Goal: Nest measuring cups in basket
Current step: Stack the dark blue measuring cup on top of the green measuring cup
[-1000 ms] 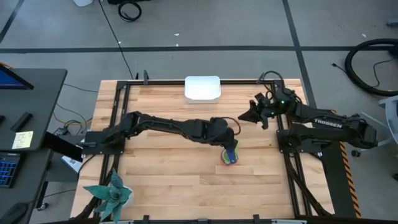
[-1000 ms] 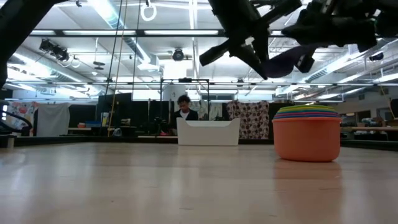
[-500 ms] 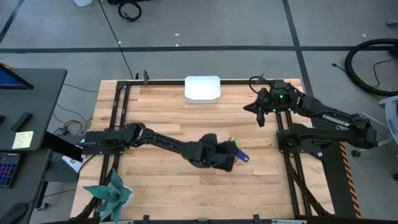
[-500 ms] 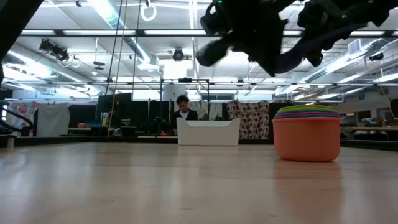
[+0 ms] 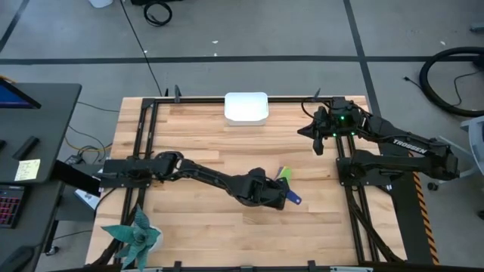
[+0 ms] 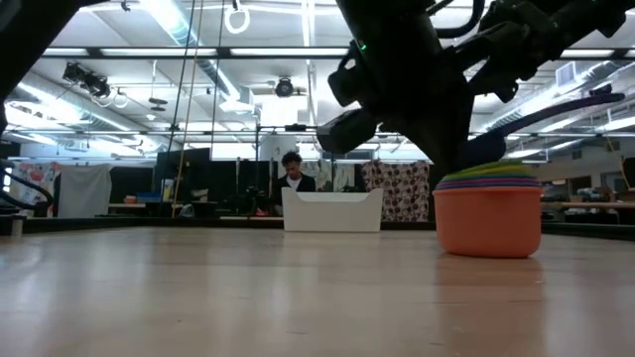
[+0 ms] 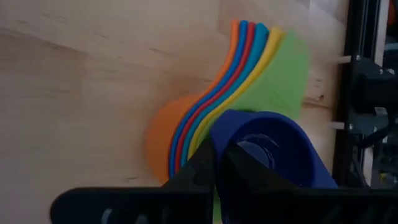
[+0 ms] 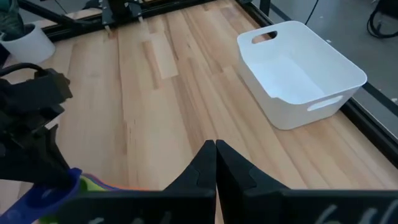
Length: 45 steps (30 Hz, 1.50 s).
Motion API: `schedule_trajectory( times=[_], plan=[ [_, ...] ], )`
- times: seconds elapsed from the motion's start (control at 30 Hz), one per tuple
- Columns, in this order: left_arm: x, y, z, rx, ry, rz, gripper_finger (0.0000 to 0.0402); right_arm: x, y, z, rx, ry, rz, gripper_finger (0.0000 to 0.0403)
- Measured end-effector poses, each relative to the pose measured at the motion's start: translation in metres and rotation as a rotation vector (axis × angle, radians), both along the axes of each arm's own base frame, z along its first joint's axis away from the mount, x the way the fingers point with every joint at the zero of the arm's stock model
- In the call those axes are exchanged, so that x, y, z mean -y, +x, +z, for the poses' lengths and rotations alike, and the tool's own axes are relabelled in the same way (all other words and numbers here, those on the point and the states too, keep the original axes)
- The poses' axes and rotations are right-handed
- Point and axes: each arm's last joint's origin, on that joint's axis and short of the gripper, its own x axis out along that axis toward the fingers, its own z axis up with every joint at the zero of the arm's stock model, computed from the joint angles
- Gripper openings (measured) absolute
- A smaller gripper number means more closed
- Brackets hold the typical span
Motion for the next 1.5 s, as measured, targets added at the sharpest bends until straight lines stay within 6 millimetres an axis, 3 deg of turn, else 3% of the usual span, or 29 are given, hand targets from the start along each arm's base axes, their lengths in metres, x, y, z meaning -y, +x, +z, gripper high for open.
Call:
schedule_trajectory(
  times=[0.3,0.6,1.0,1.13,1.33,1.5],
  plan=[
    [-0.013,0.009,0.001,-0.024,-0.059,-0.192,0.0019,0.0,0.0,0.0,0.0,-0.001,-0.002,0.0003],
    [-0.02,0.015,0.004,-0.013,0.023,-0.33,0.008,0.0,0.0,0.0,0.0,0.0,-0.002,0.0003],
    [-0.021,0.01,0.001,-0.074,-0.013,-0.32,0.0016,0.0,0.0,0.0,0.0,0.004,-0.002,0.0003],
    [-0.021,0.01,0.001,-0.073,-0.014,-0.32,0.0022,0.0,0.0,0.0,0.0,0.004,-0.002,0.0003],
    [-0.02,0.01,0.001,-0.08,-0.039,-0.376,0.0072,0.0,0.0,0.0,0.0,0.004,-0.002,0.0003],
    [-0.022,0.005,0.0,-0.129,-0.061,-0.346,0.0072,0.0,0.0,0.0,0.0,0.004,-0.002,0.0004]
  ],
)
